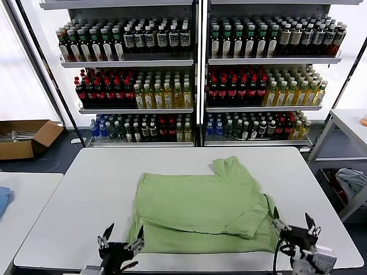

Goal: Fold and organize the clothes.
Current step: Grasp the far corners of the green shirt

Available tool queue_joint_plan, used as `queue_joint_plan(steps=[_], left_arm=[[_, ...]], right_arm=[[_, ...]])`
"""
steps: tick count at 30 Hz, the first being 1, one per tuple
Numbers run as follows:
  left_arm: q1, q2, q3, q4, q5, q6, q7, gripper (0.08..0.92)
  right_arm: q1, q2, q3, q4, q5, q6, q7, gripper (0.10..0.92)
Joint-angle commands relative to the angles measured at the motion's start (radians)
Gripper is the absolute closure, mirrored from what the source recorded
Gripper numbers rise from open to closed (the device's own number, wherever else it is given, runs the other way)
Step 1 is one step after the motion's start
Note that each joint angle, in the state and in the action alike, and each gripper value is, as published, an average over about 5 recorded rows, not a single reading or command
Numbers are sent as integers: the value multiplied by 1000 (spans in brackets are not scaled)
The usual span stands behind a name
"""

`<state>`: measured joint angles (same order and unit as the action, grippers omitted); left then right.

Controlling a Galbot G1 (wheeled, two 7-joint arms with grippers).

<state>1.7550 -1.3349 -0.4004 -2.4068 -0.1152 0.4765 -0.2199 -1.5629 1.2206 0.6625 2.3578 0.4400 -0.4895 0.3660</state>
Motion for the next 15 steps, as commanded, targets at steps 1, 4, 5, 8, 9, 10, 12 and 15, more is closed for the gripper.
queue_joint_plan(steps=[1,4,5,8,9,10,12,15], left_arm=[[-301,69,-59,120,-20,-56,133,179],[-364,86,-49,176,-46,-53,151,177],[-380,90,-46,189,-57,-51,155,177],[-426,102,-38,227,-94,-37,161,177],[-443,105,-37,239,-108,-29,162,177],[-460,109,-36,253,-123,-22,162,177],[-498,118,-33,286,-157,1,161,177],[-561,140,-23,347,-215,56,154,177]], right_arm=[[246,-167,109,-147,26,3,-324,203],[326,-248,94,-218,-45,-24,-454,203],[348,-268,87,-234,-63,-35,-493,203],[400,-302,52,-275,-114,-62,-576,203],[421,-307,34,-291,-128,-70,-588,203],[441,-309,15,-309,-137,-76,-590,203],[499,-306,-37,-364,-146,-85,-573,203],[603,-286,-128,-472,-139,-88,-500,203]])
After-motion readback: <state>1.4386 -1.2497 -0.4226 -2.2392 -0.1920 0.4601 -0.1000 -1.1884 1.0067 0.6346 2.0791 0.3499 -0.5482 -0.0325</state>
